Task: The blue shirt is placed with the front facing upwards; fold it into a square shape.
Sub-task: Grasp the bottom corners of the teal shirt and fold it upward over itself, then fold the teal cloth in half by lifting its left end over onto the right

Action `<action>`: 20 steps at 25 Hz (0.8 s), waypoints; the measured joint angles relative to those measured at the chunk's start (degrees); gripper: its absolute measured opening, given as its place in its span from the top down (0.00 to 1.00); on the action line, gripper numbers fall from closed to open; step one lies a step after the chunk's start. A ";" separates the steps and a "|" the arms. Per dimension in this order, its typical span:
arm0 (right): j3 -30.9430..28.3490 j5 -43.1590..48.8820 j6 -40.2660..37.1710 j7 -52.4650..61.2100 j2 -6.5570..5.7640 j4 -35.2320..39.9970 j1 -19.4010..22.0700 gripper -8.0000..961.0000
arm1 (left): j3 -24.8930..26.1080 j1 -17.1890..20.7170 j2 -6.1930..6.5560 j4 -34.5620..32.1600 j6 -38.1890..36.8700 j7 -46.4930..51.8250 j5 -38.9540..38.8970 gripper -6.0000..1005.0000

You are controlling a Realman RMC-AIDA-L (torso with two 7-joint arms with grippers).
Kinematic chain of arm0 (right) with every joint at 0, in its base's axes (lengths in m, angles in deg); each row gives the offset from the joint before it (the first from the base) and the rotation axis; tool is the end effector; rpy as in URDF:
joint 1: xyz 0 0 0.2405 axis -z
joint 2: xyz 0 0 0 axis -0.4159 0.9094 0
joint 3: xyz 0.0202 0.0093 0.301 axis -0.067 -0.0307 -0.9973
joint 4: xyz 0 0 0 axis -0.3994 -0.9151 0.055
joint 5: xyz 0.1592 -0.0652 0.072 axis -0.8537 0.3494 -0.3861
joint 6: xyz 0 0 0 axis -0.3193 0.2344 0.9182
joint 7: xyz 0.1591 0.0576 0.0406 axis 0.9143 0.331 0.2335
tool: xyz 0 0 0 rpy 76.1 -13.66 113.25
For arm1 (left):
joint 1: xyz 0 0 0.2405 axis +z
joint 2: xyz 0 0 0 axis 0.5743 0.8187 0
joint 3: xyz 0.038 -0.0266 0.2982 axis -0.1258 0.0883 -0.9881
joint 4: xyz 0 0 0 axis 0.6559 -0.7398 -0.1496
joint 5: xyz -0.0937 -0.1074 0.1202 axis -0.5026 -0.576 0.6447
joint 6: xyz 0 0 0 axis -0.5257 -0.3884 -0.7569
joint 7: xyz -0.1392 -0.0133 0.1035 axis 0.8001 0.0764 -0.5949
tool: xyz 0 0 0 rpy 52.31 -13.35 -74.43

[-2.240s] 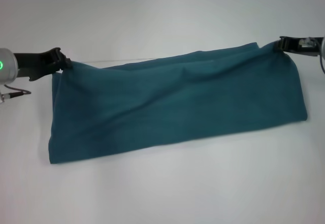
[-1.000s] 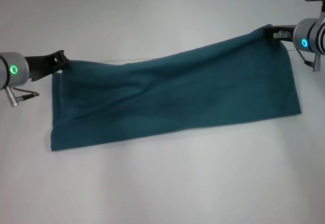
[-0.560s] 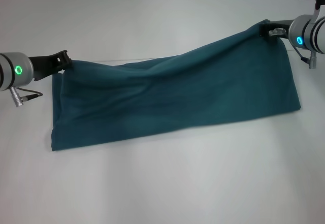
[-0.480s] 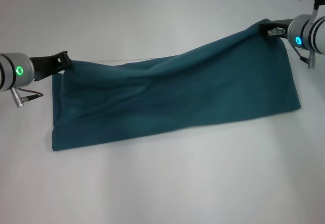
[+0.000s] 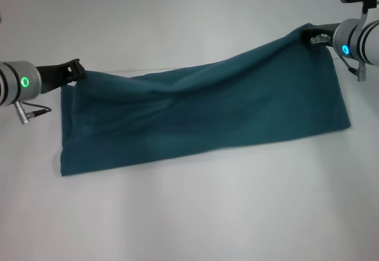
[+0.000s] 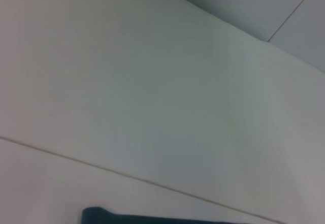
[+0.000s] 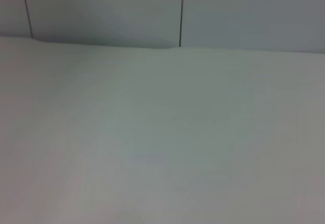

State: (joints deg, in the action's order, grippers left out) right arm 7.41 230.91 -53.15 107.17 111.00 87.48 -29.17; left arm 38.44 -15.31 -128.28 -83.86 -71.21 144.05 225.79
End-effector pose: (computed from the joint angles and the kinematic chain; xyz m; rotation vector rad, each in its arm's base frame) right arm 0.2695 0.5459 0.0082 -1.7377 0.9421 0.1953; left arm -0.2635 0.5077 -0.0273 -1.7507 -1.5068 -0.4955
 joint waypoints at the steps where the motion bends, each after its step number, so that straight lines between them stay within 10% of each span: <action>1: 0.23 0.00 0.05 -0.26 0.00 0.00 0.07 0.95 | 0.00 -0.03 0.00 0.00 0.03 0.05 -0.01 0.96; 5: 0.59 0.00 0.57 -1.34 -0.26 0.21 0.27 0.95 | 0.00 -0.07 -0.06 0.06 0.40 0.38 -0.04 0.92; 20: -3.67 -0.61 -12.22 -0.49 -4.91 3.59 0.59 0.43 | 0.53 1.35 -0.54 -0.53 0.25 2.79 -0.20 0.36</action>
State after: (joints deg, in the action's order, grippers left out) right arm 3.74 230.30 -65.37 106.68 106.09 91.06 -28.58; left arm 38.96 -13.96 -128.82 -84.39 -70.96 146.84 225.59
